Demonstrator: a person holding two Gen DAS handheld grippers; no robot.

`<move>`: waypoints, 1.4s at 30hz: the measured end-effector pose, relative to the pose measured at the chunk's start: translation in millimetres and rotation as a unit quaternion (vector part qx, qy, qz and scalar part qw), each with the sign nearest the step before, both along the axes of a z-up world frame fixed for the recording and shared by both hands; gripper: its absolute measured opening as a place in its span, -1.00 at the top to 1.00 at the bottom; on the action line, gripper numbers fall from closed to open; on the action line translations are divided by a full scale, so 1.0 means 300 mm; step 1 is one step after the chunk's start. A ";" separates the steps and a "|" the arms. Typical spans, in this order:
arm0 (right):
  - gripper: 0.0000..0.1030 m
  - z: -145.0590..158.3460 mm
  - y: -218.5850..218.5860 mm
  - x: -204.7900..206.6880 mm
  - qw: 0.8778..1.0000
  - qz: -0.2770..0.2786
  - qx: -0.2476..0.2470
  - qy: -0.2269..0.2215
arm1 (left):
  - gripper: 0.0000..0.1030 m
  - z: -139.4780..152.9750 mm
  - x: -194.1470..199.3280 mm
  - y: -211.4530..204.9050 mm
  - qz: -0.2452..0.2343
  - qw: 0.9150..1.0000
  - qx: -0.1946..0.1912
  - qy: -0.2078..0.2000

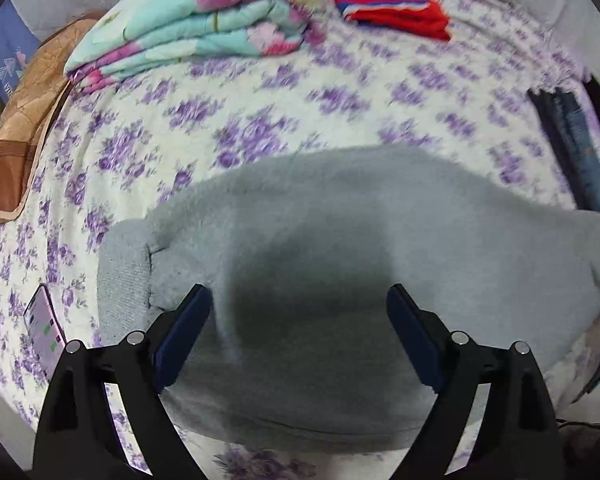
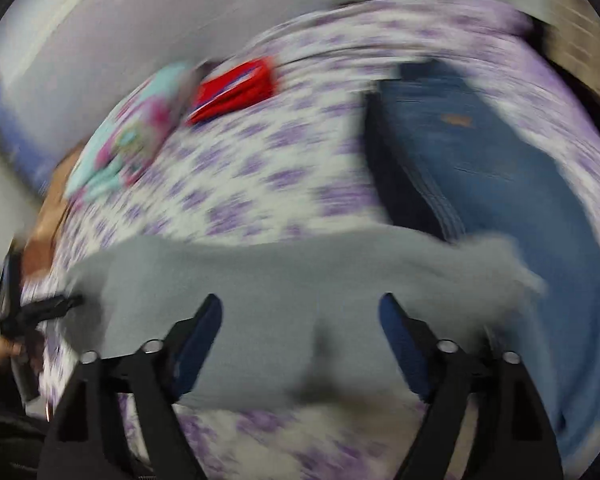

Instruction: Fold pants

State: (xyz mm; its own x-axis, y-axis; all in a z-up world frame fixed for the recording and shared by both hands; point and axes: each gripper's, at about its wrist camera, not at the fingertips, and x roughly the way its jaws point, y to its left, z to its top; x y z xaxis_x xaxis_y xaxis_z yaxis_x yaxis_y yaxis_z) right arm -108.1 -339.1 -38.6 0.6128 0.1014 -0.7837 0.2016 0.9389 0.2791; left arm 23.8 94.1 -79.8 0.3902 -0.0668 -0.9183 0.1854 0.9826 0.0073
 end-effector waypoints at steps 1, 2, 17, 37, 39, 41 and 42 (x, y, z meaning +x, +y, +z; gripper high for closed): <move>-0.67 -0.007 -0.062 -0.052 0.999 -0.038 0.010 0.001 | -0.69 0.013 -0.011 -0.005 -0.005 1.000 -0.007 -0.008; -0.68 -0.023 -0.113 -0.088 0.997 -0.073 0.024 0.006 | -0.69 0.017 -0.008 -0.012 -0.009 1.000 -0.011 -0.009; 0.04 -0.382 -0.338 -0.002 0.946 -0.230 0.226 0.034 | -0.70 -0.115 -0.044 -0.036 -0.009 0.998 -0.037 0.050; 0.15 -0.189 0.708 0.279 0.976 0.192 -0.007 0.100 | -0.70 -0.033 -0.073 0.018 0.016 0.999 -0.040 0.017; 0.08 -0.203 0.781 0.274 0.969 0.218 -0.060 0.103 | -0.70 -0.036 -0.075 0.035 0.023 0.999 -0.040 0.020; -0.31 -0.165 0.771 0.267 0.967 0.235 -0.049 0.090 | -0.70 -0.038 -0.076 0.051 0.030 0.998 -0.045 0.021; -0.62 -0.144 0.743 0.264 0.968 0.238 -0.008 0.082 | -0.70 -0.041 -0.076 0.056 0.033 0.998 -0.047 0.022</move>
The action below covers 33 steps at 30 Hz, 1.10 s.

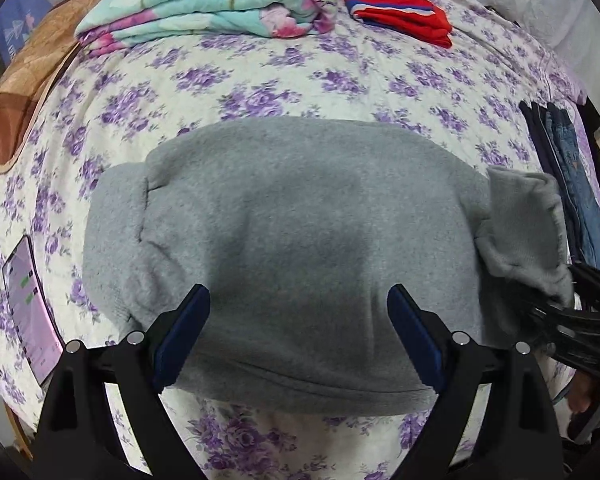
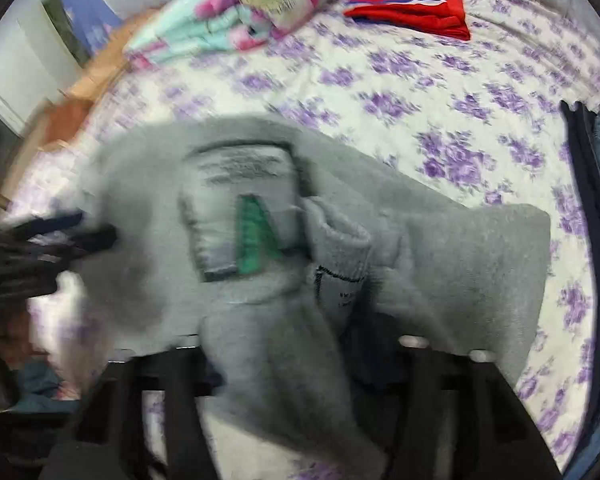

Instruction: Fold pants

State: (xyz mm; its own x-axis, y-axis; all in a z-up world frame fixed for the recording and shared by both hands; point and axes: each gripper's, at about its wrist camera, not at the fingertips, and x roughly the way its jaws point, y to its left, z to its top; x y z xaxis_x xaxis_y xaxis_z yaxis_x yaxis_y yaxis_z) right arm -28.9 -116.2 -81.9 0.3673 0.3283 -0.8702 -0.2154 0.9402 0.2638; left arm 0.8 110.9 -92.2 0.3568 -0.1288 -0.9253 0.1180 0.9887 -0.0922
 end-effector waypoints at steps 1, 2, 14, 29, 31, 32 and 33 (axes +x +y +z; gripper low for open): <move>-0.65 0.014 -0.027 0.005 1.000 -0.006 0.026 0.000 | -0.70 -0.004 0.000 0.002 0.002 1.000 -0.002 0.002; -0.65 0.027 -0.035 0.024 0.999 -0.011 0.036 0.002 | -0.70 -0.007 0.002 0.002 0.002 1.000 -0.003 0.004; 0.05 0.163 -0.327 -0.015 0.993 -0.104 0.045 -0.029 | -0.70 0.064 0.025 -0.056 -0.026 0.999 -0.023 -0.011; 0.29 -0.021 -0.224 -0.078 0.997 0.023 -0.010 0.070 | -0.70 0.037 0.046 -0.279 -0.089 0.995 -0.037 0.019; 0.28 -0.095 -0.203 -0.097 0.994 0.039 -0.025 0.101 | -0.70 0.031 0.047 -0.290 -0.089 0.995 -0.040 0.021; 0.27 -0.127 -0.188 -0.109 0.993 0.047 -0.036 0.103 | -0.70 0.025 0.048 -0.294 -0.088 0.995 -0.040 0.024; 0.24 -0.136 -0.176 -0.123 0.993 0.051 -0.044 0.092 | -0.70 0.017 0.048 -0.300 -0.087 0.995 -0.039 0.028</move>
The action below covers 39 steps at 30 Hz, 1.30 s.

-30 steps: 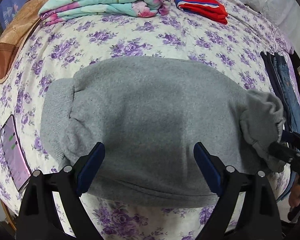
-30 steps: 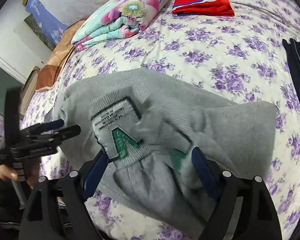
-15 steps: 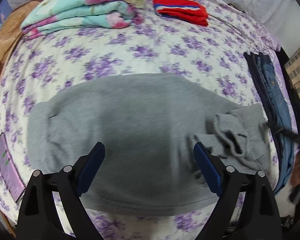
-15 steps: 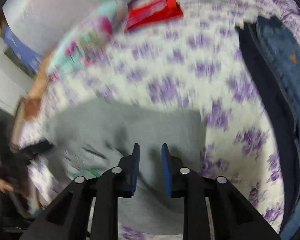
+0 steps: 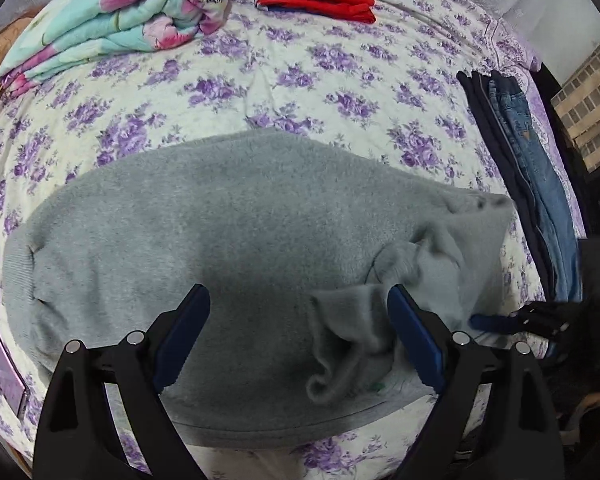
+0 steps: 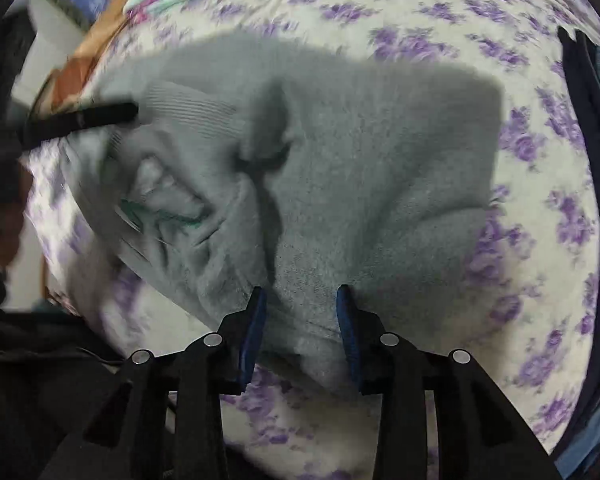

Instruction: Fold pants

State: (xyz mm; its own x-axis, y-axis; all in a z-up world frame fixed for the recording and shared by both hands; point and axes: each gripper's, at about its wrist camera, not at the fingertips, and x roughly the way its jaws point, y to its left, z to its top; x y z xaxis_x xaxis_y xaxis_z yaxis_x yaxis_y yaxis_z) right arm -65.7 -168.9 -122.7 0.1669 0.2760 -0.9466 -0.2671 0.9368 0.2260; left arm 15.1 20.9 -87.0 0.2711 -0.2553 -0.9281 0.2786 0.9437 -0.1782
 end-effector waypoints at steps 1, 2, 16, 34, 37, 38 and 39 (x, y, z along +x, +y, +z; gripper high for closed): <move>0.24 0.008 0.012 0.002 1.000 0.007 -0.005 -0.008 | -0.70 -0.010 -0.001 -0.006 0.001 1.000 0.002 0.006; 0.22 0.017 0.012 0.007 1.000 0.007 -0.002 -0.006 | -0.70 -0.015 -0.003 -0.010 0.000 1.000 0.003 0.010; -0.52 0.037 -0.304 0.219 0.995 -0.081 0.038 -0.032 | -0.70 -0.081 -0.031 -0.005 0.044 0.993 -0.057 0.091; -0.54 -0.006 -0.269 0.235 0.998 -0.009 0.067 -0.015 | -0.78 -0.059 -0.042 0.004 0.133 0.974 -0.129 0.129; -0.54 -0.005 -0.271 0.237 0.998 -0.010 0.068 -0.014 | -0.82 -0.054 -0.045 0.024 0.142 0.971 -0.150 0.124; -0.54 -0.006 -0.271 0.238 0.998 -0.010 0.068 -0.014 | -0.84 -0.063 -0.044 0.022 0.143 0.970 -0.150 0.129; -0.54 -0.006 -0.272 0.239 0.998 -0.009 0.067 -0.014 | -0.87 -0.087 -0.039 0.010 0.143 0.970 -0.138 0.142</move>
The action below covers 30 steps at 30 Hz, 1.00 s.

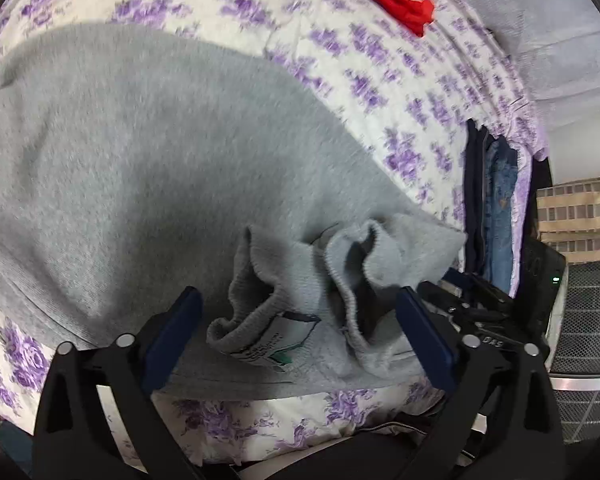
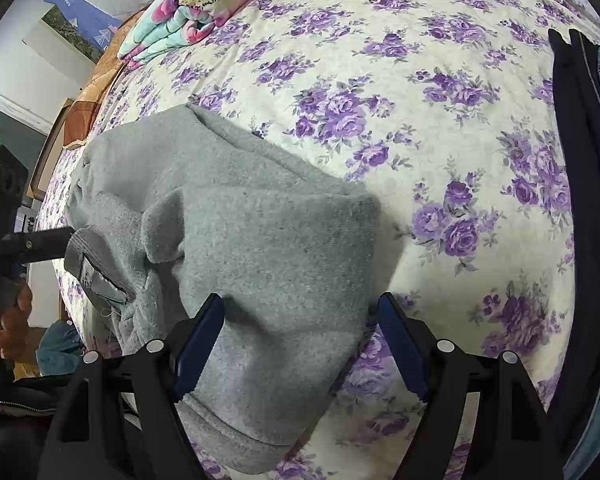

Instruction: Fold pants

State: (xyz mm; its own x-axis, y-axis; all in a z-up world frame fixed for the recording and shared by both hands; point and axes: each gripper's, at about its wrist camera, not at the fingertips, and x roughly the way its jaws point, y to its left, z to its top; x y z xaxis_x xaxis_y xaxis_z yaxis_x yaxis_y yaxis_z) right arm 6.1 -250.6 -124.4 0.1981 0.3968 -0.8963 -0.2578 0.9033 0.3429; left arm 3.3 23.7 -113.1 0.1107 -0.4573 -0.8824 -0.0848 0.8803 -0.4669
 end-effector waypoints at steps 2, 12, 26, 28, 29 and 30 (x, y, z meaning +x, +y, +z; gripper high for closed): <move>-0.54 0.000 0.001 0.003 1.000 0.002 -0.003 0.000 | -0.86 -0.064 0.010 -0.034 -0.022 0.999 0.006 0.031; -0.54 0.027 -0.002 0.009 1.000 -0.005 -0.006 -0.008 | 0.80 0.115 -0.009 -0.183 -0.147 0.980 0.051 -0.126; -0.55 -0.012 0.126 0.000 0.996 0.025 -0.089 -0.019 | -0.10 -0.007 0.101 0.083 -0.011 0.999 0.043 -0.023; -0.55 0.036 0.094 -0.015 0.996 0.020 -0.083 -0.023 | -0.38 0.058 0.086 0.121 0.006 0.997 0.061 -0.051; -0.54 0.068 0.076 -0.033 0.997 0.022 -0.075 -0.030 | -0.41 0.085 0.072 0.129 0.010 0.996 0.066 -0.067; -0.43 0.091 0.063 -0.050 0.997 0.028 -0.062 -0.033 | -0.41 0.113 0.066 0.131 0.008 0.994 0.066 -0.081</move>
